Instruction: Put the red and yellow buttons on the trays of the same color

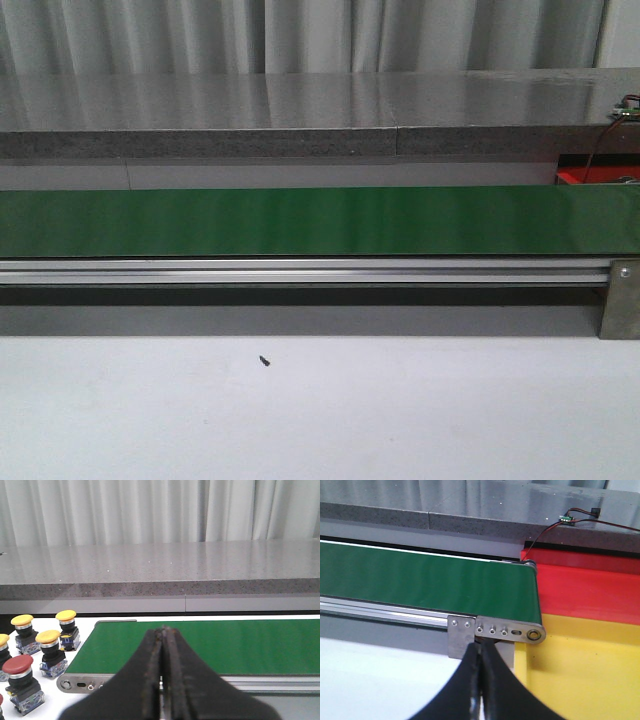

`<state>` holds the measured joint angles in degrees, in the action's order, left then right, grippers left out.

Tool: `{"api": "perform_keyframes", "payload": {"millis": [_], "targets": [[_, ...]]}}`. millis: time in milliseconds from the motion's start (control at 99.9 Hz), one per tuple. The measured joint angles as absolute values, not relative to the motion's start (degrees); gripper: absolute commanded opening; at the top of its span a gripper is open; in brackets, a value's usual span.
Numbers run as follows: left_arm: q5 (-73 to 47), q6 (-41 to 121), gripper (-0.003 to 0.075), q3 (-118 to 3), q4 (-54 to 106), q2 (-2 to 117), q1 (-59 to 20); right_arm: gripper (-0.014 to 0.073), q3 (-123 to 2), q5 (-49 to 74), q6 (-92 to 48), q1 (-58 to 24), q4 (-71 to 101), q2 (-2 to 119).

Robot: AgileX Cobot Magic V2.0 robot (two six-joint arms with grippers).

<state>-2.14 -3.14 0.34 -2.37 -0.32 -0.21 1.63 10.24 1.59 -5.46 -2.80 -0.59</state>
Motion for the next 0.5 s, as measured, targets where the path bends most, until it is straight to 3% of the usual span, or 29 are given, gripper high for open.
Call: {"api": "perform_keyframes", "payload": {"millis": [500], "targets": [[-3.7,-3.1,-0.0020,0.2,1.7,-0.3,-0.2,-0.0096,1.6,10.2,1.6,-5.5,-2.8,-0.6]]}}
